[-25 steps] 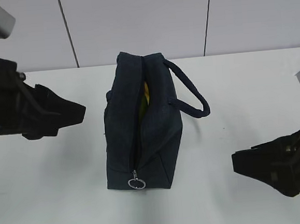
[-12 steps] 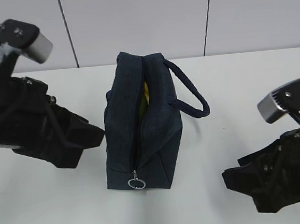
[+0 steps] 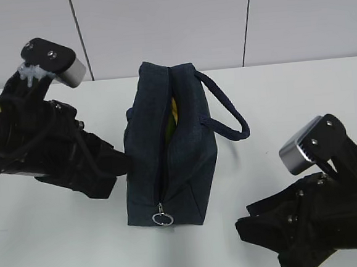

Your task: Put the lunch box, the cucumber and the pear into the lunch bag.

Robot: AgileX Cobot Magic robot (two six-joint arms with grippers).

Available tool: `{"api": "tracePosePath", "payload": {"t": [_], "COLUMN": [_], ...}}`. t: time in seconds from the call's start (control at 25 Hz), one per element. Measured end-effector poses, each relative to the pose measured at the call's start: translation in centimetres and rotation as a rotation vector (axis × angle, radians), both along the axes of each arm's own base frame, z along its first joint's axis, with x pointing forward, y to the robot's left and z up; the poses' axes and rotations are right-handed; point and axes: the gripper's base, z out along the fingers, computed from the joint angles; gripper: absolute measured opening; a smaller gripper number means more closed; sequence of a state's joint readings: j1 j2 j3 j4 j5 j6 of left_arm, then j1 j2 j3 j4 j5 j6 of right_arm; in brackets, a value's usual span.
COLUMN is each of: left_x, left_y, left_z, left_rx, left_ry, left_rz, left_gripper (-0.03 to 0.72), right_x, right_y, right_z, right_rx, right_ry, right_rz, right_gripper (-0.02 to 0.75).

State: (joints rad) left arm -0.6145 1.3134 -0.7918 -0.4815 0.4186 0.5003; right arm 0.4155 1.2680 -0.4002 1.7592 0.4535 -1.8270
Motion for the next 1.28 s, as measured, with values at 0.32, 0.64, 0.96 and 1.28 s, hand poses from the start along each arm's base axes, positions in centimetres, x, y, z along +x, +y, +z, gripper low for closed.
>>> {"api": "tracePosePath", "payload": {"t": [0.32,0.64,0.96,1.28], "left_x": [0.4,0.4,0.4,-0.5], "left_y": [0.0,-0.1,-0.2,-0.1], "left_z": [0.1,-0.1,-0.1,0.5], "left_rx": [-0.008,-0.001,-0.015,-0.052], "left_ry": [-0.039,-0.029,-0.017,0.042], "left_rz": [0.012,0.008,0.016,0.010], "left_gripper": [0.252,0.252,0.252,0.252], "right_x": [0.0,0.9,1.3,3.9], "right_y": [1.1,1.5,1.7,1.4], "right_z": [-1.5,-2.4,-2.0,-0.8], "right_rx": [0.036,0.057,0.181,0.100], "right_ry": [0.055,0.154,0.345,0.283], "right_rz": [0.112,0.067,-0.104,-0.235], "right_gripper": [0.285,0.286,0.285,0.285]}}
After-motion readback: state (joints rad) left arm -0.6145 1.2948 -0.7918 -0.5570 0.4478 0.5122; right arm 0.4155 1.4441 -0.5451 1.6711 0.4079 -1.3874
